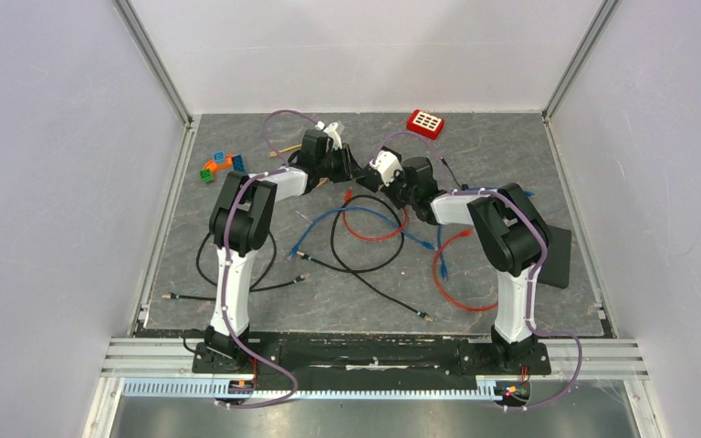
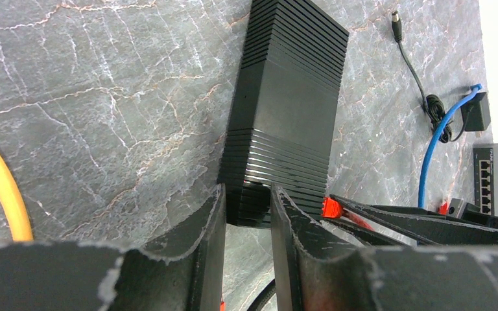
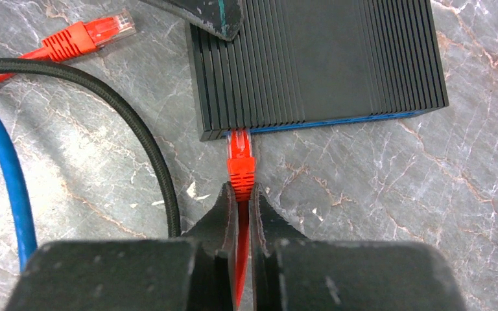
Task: Insert the plug into the switch port
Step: Insert the connector into the switch port.
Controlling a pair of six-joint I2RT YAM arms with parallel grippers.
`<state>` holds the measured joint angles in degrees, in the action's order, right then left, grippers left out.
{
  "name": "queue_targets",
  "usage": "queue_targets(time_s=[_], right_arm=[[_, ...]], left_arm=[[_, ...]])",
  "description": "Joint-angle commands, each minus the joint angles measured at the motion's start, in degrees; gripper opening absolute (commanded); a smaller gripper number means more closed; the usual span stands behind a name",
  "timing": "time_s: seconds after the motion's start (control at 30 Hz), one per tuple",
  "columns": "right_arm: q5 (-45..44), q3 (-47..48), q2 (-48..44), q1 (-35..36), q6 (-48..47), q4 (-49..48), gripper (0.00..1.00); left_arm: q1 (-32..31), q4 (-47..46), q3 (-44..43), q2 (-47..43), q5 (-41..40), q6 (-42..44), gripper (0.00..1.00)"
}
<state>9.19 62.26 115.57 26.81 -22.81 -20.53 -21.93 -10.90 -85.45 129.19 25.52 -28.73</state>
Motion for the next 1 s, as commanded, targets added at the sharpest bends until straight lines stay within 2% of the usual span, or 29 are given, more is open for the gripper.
queue_targets(time_s=[0.0,0.2,0.4,0.57,0.83,0.97], right_arm=[[9.1,4.9,2.1,2.3,-0.6,-15.7,0.00],[6.6,5.2,2.5,2.7,0.2,-19.1,0.00],[8.8,4.3,3.0,2.9,1.7,-23.1,0.00],[5.8,2.2,1.8,2.9,1.6,-22.9,0.00],[-3.6,-0.4,-1.3,0.7,3.6,-15.8,0.00],[-4.0,-0.7,-1.9,-1.1,3.2,-13.0,0.00]], left_arm=[[-7.1,6.0,-0.3,3.6,18.1,-0.9,0.34],[-9.4,6.0,-0.1,4.1,20.3,-1.4,0.34],[-10.6,5.4,0.2,4.2,20.6,-1.7,0.34],[-10.0,11.3,-4.1,3.6,17.8,2.7,0.34],[-3.0,20.9,-14.2,1.3,8.3,7.5,0.37],[1.4,22.5,-17.3,-0.4,6.4,7.9,0.39]])
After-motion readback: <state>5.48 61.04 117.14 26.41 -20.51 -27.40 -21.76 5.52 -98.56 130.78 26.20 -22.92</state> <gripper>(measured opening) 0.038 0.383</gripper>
